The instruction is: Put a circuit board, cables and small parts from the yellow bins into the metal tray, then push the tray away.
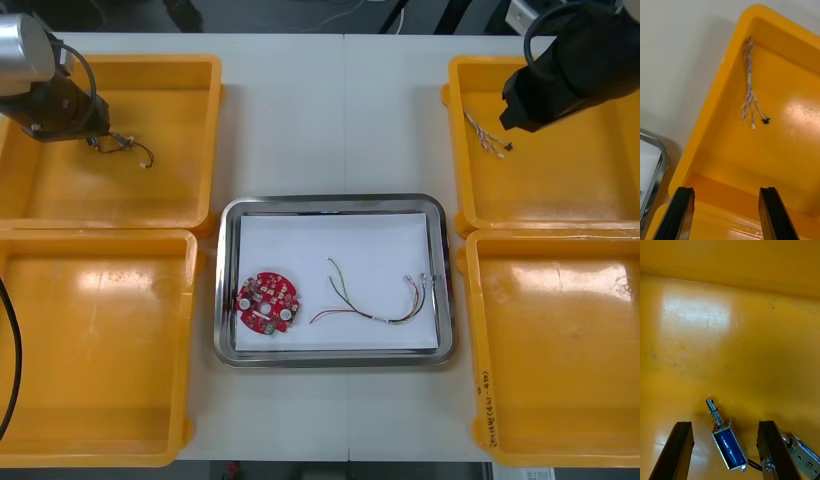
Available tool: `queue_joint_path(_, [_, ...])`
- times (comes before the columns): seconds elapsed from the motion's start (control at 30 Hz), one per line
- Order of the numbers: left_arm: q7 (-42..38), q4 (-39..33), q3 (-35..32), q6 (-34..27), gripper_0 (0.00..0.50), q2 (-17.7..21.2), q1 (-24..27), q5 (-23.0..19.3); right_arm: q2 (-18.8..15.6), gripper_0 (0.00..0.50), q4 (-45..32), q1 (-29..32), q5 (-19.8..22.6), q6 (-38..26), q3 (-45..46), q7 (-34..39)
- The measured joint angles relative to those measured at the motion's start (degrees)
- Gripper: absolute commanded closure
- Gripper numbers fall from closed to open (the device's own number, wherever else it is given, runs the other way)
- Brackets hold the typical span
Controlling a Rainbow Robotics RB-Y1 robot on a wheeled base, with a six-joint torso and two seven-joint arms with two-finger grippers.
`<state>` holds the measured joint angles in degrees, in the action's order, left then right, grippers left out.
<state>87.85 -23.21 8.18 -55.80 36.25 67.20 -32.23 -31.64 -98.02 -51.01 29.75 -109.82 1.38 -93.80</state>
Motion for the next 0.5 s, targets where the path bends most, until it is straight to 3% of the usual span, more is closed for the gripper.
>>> queue_joint_path(0.5, [0.00,0.02,0.78,0.83,0.000,-0.07,-1.17,-0.13,-0.81,0.000,15.06,-4.55,-7.45,0.00,6.13,0.00])
